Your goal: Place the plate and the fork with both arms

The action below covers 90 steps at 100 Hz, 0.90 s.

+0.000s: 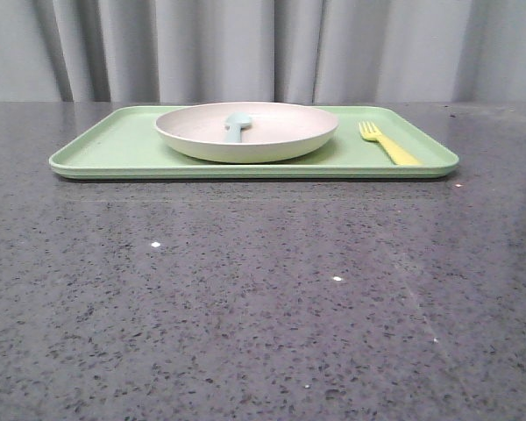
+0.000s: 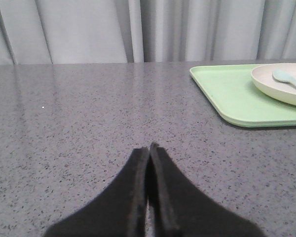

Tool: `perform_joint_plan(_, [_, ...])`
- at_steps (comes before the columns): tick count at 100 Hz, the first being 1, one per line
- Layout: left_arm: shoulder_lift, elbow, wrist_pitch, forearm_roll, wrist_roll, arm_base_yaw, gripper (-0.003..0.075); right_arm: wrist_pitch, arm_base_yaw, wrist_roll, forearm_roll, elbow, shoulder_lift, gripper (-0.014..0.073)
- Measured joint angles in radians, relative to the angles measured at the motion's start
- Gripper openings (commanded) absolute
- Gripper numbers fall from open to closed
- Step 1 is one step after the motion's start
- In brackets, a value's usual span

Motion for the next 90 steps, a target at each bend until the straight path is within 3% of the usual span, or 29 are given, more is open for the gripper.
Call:
perform_joint_plan(31, [0.0, 0.02, -0.119, 0.002, 0.0, 0.0, -0.002, 0.0, 0.0, 0.0, 0.0, 0.0, 0.0, -0.012])
perform_joint_plan(90, [0.0, 0.02, -0.127, 0.002, 0.0, 0.0, -0.002, 0.0, 0.0, 0.0, 0.0, 0.0, 0.0, -0.012])
